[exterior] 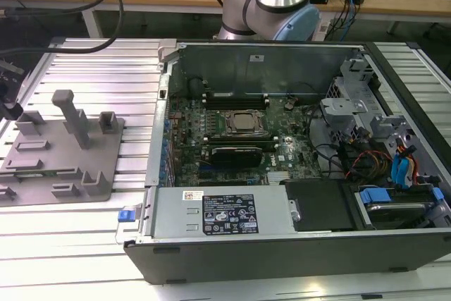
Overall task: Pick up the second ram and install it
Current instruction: 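Pick up the second ram and move it above second insertion slot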
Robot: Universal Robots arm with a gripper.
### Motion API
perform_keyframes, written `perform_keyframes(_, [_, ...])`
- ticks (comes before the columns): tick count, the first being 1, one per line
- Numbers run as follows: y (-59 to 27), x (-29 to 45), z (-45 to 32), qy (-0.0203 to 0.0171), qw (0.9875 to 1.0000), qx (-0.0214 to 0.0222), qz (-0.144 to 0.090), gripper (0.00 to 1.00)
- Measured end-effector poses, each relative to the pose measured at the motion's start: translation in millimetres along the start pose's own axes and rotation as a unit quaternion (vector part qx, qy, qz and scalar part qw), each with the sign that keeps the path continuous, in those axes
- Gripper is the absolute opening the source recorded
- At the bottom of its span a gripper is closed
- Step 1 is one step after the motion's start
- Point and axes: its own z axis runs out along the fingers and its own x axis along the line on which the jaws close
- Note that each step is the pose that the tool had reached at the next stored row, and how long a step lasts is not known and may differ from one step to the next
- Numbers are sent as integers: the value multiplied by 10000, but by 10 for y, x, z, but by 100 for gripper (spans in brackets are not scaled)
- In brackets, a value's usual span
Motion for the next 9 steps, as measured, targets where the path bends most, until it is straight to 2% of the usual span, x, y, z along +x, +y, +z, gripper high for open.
perform_keyframes(5, [0,0,3,0,10000,0,-9,8])
perform_keyframes(6, [0,0,3,12,9996,-8,-268,8])
perform_keyframes(7, [0,0,4,25,9984,-16,-572,8])
perform_keyframes(9, [0,0,5,35,9969,-22,-790,8])
